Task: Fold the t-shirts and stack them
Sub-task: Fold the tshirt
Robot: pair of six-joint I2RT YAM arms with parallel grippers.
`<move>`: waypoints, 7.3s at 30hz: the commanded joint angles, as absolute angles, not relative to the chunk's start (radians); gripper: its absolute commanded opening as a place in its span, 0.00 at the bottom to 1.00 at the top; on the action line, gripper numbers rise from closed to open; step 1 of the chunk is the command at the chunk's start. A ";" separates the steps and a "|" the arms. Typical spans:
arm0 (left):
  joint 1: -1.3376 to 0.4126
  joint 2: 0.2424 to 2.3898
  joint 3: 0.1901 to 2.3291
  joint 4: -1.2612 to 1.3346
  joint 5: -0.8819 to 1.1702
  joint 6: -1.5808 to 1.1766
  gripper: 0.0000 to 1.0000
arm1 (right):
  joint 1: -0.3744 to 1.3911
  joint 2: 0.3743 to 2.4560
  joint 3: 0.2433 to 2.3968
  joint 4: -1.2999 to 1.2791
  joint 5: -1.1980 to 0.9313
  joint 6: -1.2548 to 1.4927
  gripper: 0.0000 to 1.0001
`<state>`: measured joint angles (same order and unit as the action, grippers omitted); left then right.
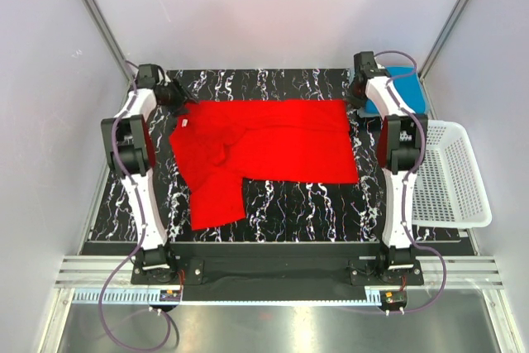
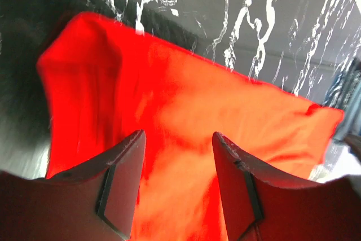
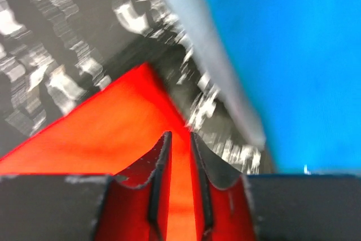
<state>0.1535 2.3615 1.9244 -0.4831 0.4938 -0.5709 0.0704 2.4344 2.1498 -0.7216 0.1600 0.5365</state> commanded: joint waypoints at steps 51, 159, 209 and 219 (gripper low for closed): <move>0.206 1.582 0.874 -0.187 0.613 -0.707 0.55 | 0.785 2.335 1.887 -0.077 -0.268 1.034 0.40; 0.192 2.141 1.430 -0.236 0.795 -0.729 0.00 | 0.957 2.646 2.339 -0.364 0.380 0.299 0.40; 0.179 1.841 1.243 -0.574 0.635 -0.545 0.00 | 0.957 2.091 1.671 -0.156 0.210 0.097 0.00; 0.133 1.804 1.200 -0.641 0.383 -0.514 0.31 | 0.959 2.076 1.647 -0.268 0.138 0.043 0.12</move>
<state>0.1356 1.8683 1.1873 -0.6086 0.5346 -0.5438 0.9508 2.1288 1.6146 -0.2131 0.1810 0.0792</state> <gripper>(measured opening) 0.296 0.093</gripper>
